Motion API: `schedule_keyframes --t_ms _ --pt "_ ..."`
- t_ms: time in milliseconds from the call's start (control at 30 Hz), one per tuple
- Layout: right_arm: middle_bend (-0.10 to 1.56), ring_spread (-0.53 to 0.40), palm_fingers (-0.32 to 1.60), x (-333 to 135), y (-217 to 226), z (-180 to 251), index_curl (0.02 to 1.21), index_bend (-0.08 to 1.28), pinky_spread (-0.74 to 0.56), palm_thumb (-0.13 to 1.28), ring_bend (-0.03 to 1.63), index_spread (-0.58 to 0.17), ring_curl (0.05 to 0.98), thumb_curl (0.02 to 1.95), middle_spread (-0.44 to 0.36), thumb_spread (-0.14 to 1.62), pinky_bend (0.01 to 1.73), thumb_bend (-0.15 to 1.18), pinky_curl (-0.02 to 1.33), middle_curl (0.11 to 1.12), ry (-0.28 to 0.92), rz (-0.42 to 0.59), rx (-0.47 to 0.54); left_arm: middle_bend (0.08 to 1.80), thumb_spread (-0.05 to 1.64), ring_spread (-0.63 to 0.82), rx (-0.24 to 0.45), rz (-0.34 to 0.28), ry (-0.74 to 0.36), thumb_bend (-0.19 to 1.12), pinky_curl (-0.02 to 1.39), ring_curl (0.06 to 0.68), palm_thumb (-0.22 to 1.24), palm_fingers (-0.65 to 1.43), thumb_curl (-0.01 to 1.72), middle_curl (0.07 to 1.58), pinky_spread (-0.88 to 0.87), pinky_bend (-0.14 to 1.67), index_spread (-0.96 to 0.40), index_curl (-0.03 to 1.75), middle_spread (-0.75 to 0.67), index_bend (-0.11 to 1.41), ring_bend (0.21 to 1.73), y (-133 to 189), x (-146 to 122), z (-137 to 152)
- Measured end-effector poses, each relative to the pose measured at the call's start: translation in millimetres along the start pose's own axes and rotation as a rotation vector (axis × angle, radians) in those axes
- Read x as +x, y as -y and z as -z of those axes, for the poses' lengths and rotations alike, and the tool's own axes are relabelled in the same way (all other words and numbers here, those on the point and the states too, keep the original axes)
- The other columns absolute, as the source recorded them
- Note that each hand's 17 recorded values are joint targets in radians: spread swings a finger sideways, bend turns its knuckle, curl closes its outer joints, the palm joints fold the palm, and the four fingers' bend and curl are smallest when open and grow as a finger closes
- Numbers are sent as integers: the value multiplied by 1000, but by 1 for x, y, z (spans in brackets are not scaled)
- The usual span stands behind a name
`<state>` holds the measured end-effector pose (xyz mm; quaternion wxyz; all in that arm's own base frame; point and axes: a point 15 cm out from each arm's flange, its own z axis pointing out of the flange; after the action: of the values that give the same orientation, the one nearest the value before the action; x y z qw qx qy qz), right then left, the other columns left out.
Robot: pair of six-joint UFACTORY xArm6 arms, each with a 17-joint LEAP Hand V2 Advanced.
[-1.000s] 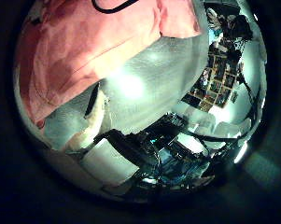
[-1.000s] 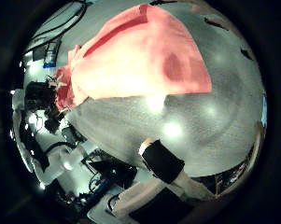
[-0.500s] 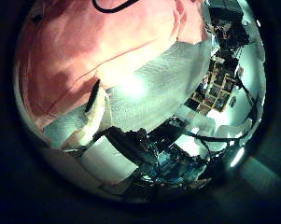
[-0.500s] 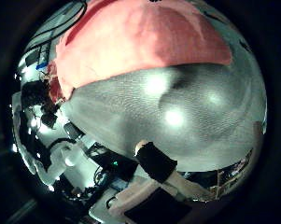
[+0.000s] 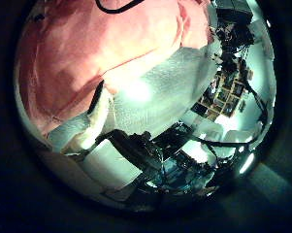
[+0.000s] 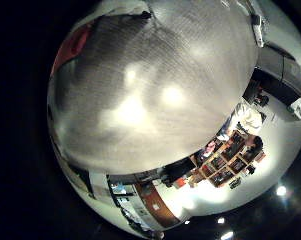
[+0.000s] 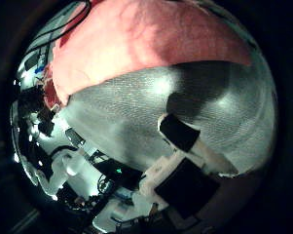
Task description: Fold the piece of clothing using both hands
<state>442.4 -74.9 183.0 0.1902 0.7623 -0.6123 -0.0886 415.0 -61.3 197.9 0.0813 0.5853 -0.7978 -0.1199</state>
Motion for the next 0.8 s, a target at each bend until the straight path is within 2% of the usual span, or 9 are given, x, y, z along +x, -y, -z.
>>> schedule_keyframes --t_ms 100,167,233,300,367,400,500,700,800 --pt "489 -222 730 7 -1 1 278 149 -122 690 932 -296 339 416 -151 1040 764 -14 287 418 -50 9 -10 182 1176 354 1 2 2 -17 347 213 557 179 369 351 342 332 -20 467 200 187 621 0 0 3" --pt "550 -266 954 14 -2 3 284 172 -290 713 977 -337 360 424 -199 1018 873 -17 310 446 -96 9 -18 181 1176 355 7 1 2 -17 347 213 557 182 368 348 342 328 -20 463 200 188 617 1 -1 7" --pt "607 -289 1155 17 -2 4 324 252 -408 731 989 -385 380 430 -246 1002 917 -18 322 476 -113 6 -19 181 1176 356 11 1 4 -17 347 212 557 183 368 346 343 326 -20 460 200 188 615 2 0 11" --pt "710 -290 1269 15 -2 5 383 367 -474 754 1002 -413 406 438 -259 985 925 -17 342 522 -116 8 -20 182 1176 357 6 1 3 -17 347 212 557 186 368 345 343 323 -20 457 195 187 612 0 0 13" --pt "782 -285 1342 14 -2 6 433 467 -486 777 1018 -420 420 444 -249 976 933 -13 353 552 -119 10 -17 183 1176 358 5 1 3 -17 347 212 557 188 368 343 341 316 -20 456 194 189 609 -1 -1 14" --pt "841 -276 1378 16 -2 8 482 575 -482 797 1035 -415 434 450 -238 966 957 -13 368 577 -125 10 -12 182 1176 358 5 -1 3 -17 348 211 557 189 368 343 341 314 -20 455 193 189 608 -1 0 14" --pt "942 -259 1369 18 -2 14 566 741 -441 858 1111 -394 470 470 -220 940 1045 -6 414 623 -162 21 -7 182 1176 359 -1 -3 -1 -17 348 211 557 193 367 340 341 308 -20 452 192 189 603 -2 0 13" --pt "1117 -230 1260 22 -5 23 680 925 -340 1027 1255 -342 545 554 -183 911 1229 35 514 703 -178 16 10 182 1176 360 -16 -33 -37 -17 350 209 557 201 367 338 341 297 -20 449 189 190 593 -9 12 15" --pt "1175 -225 1199 28 -12 23 714 978 -305 1055 1300 -325 575 592 -175 910 1296 33 556 732 -171 -3 14 180 1176 360 -16 -48 -57 -17 351 209 557 205 367 336 341 292 -20 448 188 192 589 -12 20 15"
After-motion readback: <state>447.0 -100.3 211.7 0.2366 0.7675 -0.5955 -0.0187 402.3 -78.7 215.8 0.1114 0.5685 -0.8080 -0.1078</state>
